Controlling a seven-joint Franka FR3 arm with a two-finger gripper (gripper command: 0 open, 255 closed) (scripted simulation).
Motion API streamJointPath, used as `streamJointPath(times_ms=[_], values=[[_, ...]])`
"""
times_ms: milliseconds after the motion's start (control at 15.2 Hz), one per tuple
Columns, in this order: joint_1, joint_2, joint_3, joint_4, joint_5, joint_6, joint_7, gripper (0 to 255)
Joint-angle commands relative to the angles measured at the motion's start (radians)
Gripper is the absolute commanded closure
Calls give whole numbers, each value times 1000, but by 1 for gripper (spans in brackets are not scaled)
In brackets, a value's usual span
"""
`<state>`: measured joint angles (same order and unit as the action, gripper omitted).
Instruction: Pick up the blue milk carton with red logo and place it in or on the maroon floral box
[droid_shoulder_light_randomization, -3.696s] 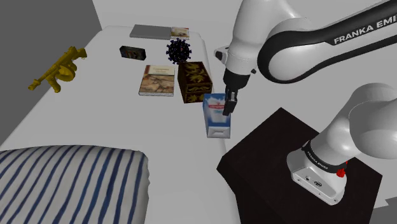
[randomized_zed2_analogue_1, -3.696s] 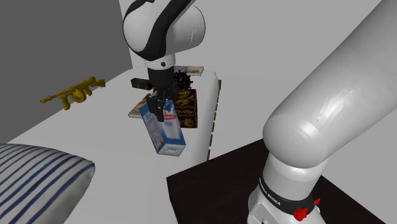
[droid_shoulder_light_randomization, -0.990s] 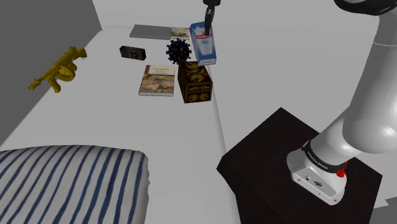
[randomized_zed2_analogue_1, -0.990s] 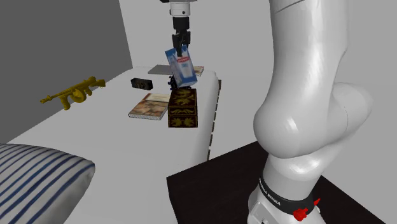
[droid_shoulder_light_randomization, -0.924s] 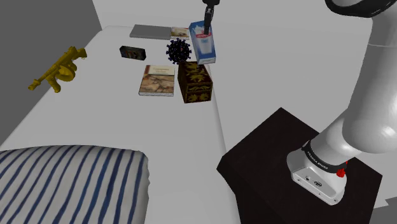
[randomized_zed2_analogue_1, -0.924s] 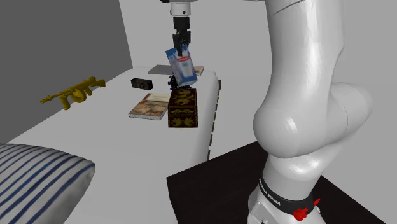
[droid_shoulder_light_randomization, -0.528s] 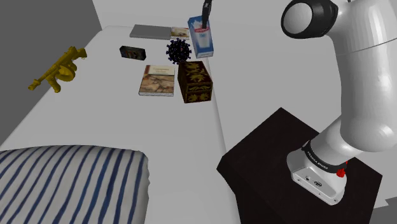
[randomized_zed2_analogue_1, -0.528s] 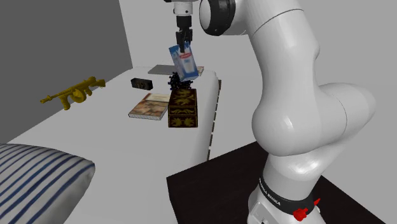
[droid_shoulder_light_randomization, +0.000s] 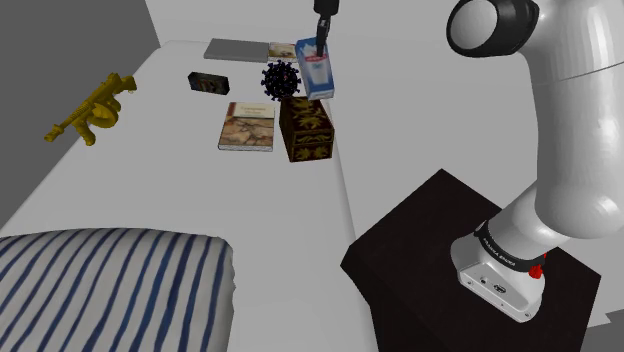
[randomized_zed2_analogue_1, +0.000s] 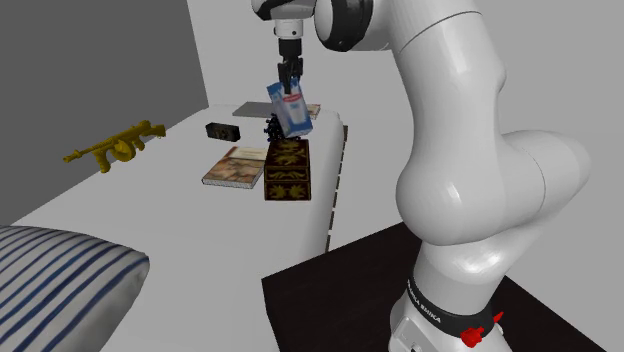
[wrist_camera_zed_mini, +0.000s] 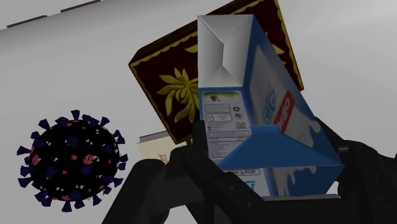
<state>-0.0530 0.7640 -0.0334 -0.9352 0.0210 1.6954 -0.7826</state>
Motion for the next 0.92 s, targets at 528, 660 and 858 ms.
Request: streamJointPath(times_ms=[528,660,858], values=[[3,-7,0,-144,0,140,0,255],[3,-4,0,-166,0,164,0,255],[3,5,1,-192,1,199,0,255]])
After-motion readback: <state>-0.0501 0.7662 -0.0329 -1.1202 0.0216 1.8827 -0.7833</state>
